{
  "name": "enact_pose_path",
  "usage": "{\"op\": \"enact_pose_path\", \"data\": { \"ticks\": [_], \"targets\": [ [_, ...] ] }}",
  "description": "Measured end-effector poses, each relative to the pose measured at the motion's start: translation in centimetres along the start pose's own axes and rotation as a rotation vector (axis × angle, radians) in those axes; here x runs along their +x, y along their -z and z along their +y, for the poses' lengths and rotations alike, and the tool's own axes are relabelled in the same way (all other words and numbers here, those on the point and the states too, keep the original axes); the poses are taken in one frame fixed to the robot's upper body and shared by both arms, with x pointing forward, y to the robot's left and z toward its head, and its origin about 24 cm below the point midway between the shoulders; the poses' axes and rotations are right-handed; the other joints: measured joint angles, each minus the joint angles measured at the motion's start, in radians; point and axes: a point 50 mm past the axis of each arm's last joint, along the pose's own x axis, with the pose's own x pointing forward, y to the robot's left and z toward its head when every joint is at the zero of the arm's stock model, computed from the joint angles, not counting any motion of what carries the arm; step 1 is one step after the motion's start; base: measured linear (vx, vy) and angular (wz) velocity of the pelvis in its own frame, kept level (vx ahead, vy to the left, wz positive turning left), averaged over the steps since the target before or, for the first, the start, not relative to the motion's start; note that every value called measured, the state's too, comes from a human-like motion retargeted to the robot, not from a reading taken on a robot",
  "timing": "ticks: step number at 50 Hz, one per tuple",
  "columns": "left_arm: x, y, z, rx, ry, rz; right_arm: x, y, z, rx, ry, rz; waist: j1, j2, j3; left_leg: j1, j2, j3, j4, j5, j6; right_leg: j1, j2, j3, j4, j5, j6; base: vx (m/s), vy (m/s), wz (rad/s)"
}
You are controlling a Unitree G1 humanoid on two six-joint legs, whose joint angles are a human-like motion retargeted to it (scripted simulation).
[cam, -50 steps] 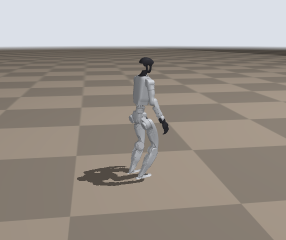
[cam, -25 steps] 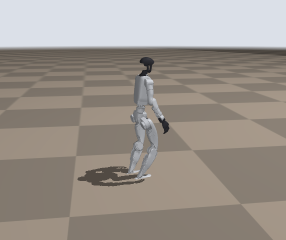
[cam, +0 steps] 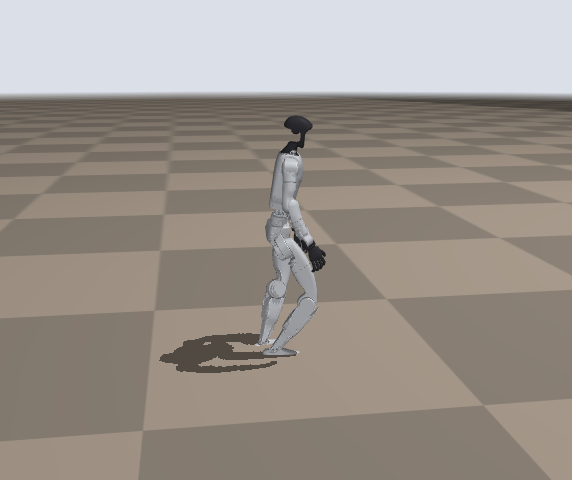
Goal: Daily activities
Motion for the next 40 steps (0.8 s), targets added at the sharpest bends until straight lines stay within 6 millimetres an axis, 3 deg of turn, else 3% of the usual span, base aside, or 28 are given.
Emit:
{"op": "enact_pose_path", "data": {
  "ticks": [2, 5, 12, 18, 22, 25, 29, 32, 35, 40],
  "targets": [
    [0.1, -1.0, 0.4, 0.038, -0.011, -0.031, 0.0, -0.2, 0.1, -0.01, 0.004, -0.012, 0.008, -0.007, -0.006, -0.005, 0.009, 0.076, -0.001, -0.006, -0.003, -0.015, -0.133, -0.152, 0.051, 0.021, -0.052, -0.1, -0.07, -1.99],
    [0.2, -2.3, 0.6, 0.103, -0.016, -0.064, 0.0, -0.5, 0.0, -0.017, 0.016, -0.029, -0.001, -0.013, -0.021, -0.017, 0.013, 0.155, -0.013, -0.005, -0.004, -0.022, -0.233, -0.278, 0.095, -0.01, -0.094, -0.06, -0.05, -1.56],
    [0.3, -3.1, 0.3, 0.208, 0.004, -0.091, 0.0, -1.0, -0.4, -0.047, 0.027, -0.062, -0.007, -0.021, -0.071, 0.007, -0.014, 0.346, -0.115, 0.016, 0.009, -0.021, -0.337, -0.431, 0.142, -0.033, -0.125, -0.03, -0.05, -1.82],
    [0.2, -3.0, -0.1, 0.213, 0.004, -0.113, -0.1, -1.6, -0.5, -0.063, 0.031, -0.102, -0.026, -0.048, -0.1, 0.068, -0.047, 0.52, -0.159, 0.033, 0.012, -0.016, -0.364, -0.433, 0.14, -0.039, -0.113, 0.01, -0.06, -2.07],
    [0.0, -2.7, 0.2, 0.175, -0.025, -0.12, -0.1, -2.4, -0.4, -0.067, 0.037, -0.141, -0.042, -0.057, -0.098, 0.113, -0.027, 0.601, -0.107, 0.028, 0.016, -0.01, -0.291, -0.339, 0.085, -0.064, -0.098, 0.07, -0.07, -2.19],
    [-0.1, -2.3, 0.4, 0.134, -0.047, -0.123, -0.1, -3.0, -0.4, -0.069, 0.044, -0.163, -0.044, -0.062, -0.078, 0.126, 0.043, 0.574, 0.046, 0.035, 0.012, 0.01, -0.219, -0.241, 0.048, -0.064, -0.084, 0.12, -0.09, -2.57],
    [-0.3, -1.8, 0.8, 0.089, -0.067, -0.123, -0.1, -3.2, -0.3, -0.062, 0.054, -0.165, -0.018, -0.028, -0.005, 0.021, 0.223, 0.336, 0.44, -0.001, -0.047, 0.072, -0.052, -0.124, 0.028, -0.052, -0.08, 0.08, -0.12, -2.94],
    [-0.3, -2.0, 1.1, 0.065, -0.071, -0.131, 0.0, -3.1, -0.6, -0.047, 0.074, -0.142, 0.03, 0.086, 0.048, -0.118, 0.378, 0.136, 0.701, -0.102, -0.07, 0.102, 0.166, -0.082, -0.022, -0.003, -0.102, 0.01, -0.06, -2.84],
    [-0.2, -2.1, 1.0, 0.044, -0.059, -0.128, 0.1, -2.2, -1.0, -0.03, 0.087, -0.09, 0.072, 0.149, 0.066, -0.198, 0.395, -0.015, 0.787, -0.134, -0.077, 0.096, 0.295, -0.01, -0.051, 0.044, -0.103, 0.01, -0.02, -2.44],
    [-0.1, -1.9, 0.8, 0.011, -0.034, -0.104, 0.1, -0.2, -1.2, 0.0, 0.078, 0.018, 0.129, 0.178, 0.073, -0.265, 0.281, -0.241, 0.755, -0.157, -0.08, 0.08, 0.392, 0.107, -0.069, 0.093, -0.084, 0.01, 0.0, -1.86]
  ]
}}
